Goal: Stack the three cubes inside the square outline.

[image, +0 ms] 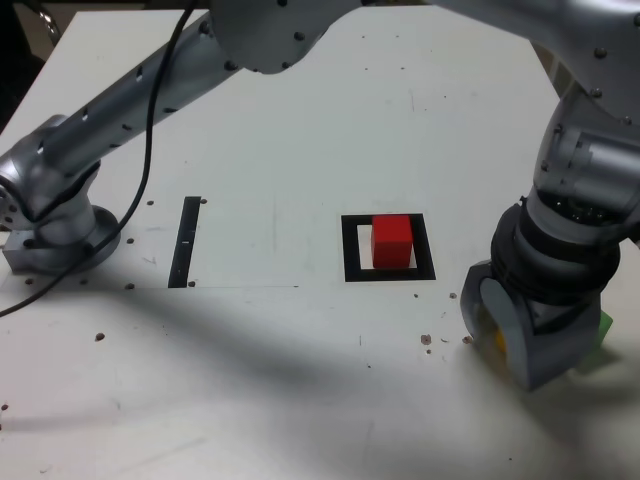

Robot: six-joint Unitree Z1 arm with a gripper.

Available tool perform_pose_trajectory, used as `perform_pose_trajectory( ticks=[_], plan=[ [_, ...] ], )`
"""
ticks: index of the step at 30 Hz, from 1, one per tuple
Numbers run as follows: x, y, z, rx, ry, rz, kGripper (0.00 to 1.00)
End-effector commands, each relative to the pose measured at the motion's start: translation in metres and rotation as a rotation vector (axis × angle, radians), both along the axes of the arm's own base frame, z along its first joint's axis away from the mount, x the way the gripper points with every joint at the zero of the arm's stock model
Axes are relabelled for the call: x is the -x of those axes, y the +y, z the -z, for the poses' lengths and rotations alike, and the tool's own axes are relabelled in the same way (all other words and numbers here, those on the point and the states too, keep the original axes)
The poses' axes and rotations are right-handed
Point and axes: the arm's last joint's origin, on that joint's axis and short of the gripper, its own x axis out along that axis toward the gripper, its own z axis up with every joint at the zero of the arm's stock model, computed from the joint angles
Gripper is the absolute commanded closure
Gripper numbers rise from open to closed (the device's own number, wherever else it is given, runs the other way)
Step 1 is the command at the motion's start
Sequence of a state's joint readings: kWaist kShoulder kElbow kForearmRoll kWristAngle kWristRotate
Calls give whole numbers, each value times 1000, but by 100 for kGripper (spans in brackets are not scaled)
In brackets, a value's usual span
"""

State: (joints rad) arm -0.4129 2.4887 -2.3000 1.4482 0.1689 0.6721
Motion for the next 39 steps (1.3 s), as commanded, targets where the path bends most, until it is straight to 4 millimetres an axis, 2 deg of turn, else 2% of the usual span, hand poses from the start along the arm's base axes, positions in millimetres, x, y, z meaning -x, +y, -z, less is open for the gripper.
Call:
perform_pose_trajectory(
  ticks=[1,5,11,15,19,28,39],
  plan=[
    [1,1,-2,-4,5,-5,68],
    [8,4,-19,-3,-6,-27,68],
    [26,16,-56,-24,-54,-93,68],
    [41,33,-79,-52,-76,-167,68],
    [55,59,-92,-70,-74,-277,68],
    [78,125,-98,6,-23,-574,68],
    [93,156,-79,134,32,-815,68]
  ],
)
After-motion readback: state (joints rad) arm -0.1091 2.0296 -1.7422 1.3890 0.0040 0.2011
